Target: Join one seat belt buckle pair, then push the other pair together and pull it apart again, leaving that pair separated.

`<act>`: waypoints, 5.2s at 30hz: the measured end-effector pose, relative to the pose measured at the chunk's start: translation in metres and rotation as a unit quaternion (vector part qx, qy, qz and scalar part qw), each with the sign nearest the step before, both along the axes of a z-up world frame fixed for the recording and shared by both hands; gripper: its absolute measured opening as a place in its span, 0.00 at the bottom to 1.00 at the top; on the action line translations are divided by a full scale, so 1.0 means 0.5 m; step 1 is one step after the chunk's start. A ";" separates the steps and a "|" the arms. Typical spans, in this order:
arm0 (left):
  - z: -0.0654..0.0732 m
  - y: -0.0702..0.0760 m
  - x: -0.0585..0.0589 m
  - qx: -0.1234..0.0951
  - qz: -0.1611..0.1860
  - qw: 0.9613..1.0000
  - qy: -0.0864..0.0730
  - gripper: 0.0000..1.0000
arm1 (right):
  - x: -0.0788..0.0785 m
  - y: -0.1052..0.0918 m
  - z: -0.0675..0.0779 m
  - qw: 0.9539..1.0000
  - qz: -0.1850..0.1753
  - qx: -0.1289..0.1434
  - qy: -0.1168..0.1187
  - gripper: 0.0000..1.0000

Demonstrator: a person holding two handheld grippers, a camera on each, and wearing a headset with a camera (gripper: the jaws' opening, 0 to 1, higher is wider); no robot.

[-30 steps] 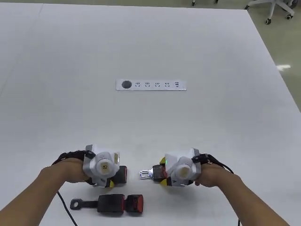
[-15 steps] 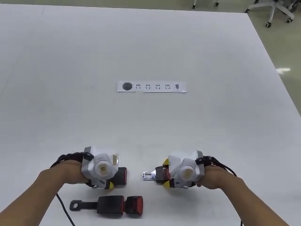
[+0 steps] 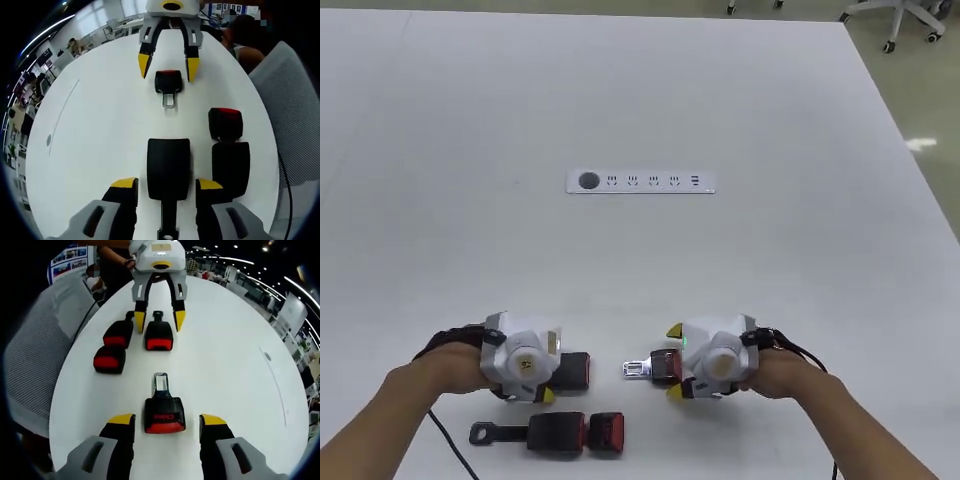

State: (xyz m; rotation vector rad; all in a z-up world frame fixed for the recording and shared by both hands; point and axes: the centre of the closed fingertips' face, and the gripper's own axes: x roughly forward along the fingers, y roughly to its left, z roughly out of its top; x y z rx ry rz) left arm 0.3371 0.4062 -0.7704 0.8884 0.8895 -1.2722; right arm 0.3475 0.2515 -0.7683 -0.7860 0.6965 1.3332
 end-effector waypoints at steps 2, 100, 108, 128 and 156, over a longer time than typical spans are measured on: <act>0.005 0.000 -0.002 -0.003 0.003 1.000 0.001 0.48 | -0.005 -0.002 0.004 1.000 -0.002 0.001 -0.001 0.52; 0.129 0.079 -0.204 -0.277 0.335 0.896 -0.089 1.00 | -0.199 -0.059 0.098 0.944 -0.261 0.201 -0.018 0.99; 0.134 0.073 -0.205 -0.277 0.333 0.897 -0.090 1.00 | -0.199 -0.061 0.096 0.946 -0.259 0.196 -0.018 0.99; 0.135 0.072 -0.204 -0.280 0.333 0.896 -0.090 1.00 | -0.195 -0.060 0.099 0.945 -0.258 0.199 -0.019 0.99; 0.132 0.073 -0.203 -0.283 0.334 0.895 -0.089 1.00 | -0.197 -0.062 0.094 0.946 -0.257 0.198 -0.017 0.99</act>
